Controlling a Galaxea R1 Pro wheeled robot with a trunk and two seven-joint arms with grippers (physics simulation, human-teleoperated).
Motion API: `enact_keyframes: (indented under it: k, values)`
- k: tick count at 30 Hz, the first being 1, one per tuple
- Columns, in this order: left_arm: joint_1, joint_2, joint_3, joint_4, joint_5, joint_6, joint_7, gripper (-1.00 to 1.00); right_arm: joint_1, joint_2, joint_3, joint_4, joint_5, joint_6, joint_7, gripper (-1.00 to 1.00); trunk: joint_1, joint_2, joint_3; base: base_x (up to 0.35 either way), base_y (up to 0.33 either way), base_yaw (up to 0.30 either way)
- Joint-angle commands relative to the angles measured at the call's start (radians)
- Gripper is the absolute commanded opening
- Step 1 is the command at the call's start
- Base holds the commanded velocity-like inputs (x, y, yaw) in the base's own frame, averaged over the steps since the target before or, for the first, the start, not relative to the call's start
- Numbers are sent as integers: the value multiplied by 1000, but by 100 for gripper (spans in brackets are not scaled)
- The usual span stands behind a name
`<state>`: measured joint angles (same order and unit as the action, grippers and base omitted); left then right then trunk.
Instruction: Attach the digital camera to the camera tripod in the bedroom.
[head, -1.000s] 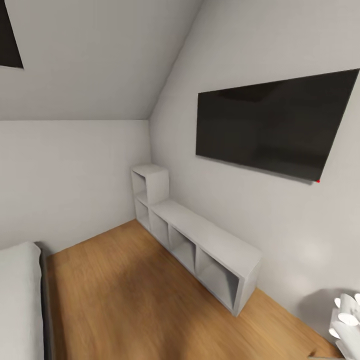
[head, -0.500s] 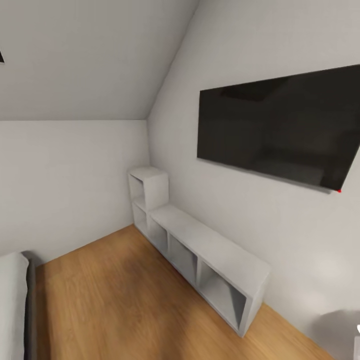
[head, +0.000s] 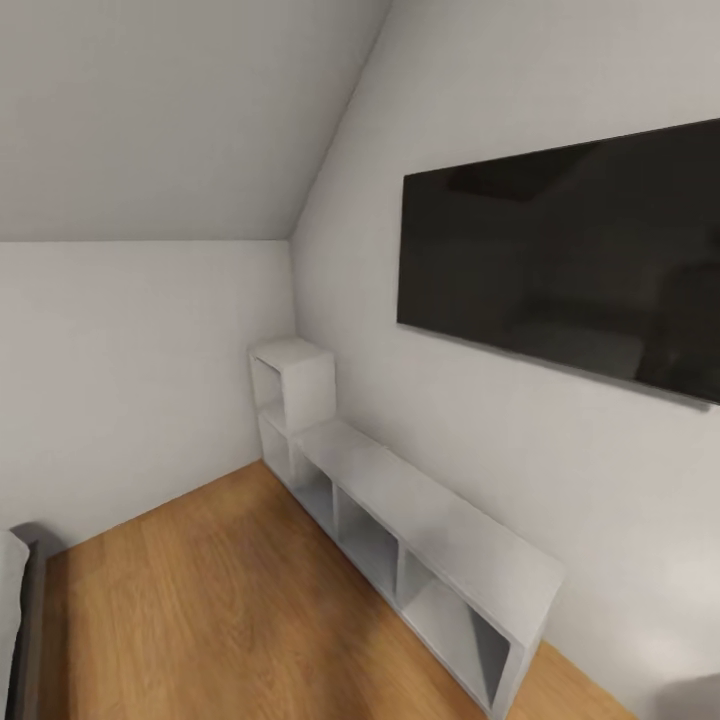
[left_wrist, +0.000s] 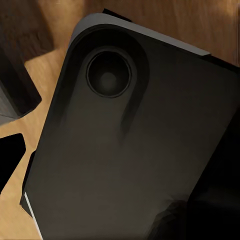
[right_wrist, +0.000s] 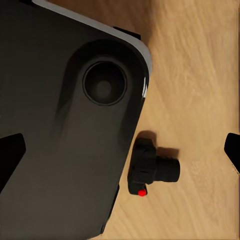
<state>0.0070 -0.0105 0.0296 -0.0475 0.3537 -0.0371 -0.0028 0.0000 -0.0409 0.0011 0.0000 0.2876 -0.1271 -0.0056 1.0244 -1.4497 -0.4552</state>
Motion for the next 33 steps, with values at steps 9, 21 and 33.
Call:
enact_keyframes:
  k: [9,21,33]
  values:
    - [1,0,3,-2,4,-1,0,100,0,1,-4,0,3,-2,-1,100,1,0,-1,297,0,-149]
    - [1,0,3,-2,4,-1,0,100,0,1,-6,0,2,-2,-1,100,1,0,-1,125,0,-238]
    - [1,0,3,-2,4,-2,0,100,0,1,-6,0,2,-2,-1,100,1,0,-1,8,0,-245]
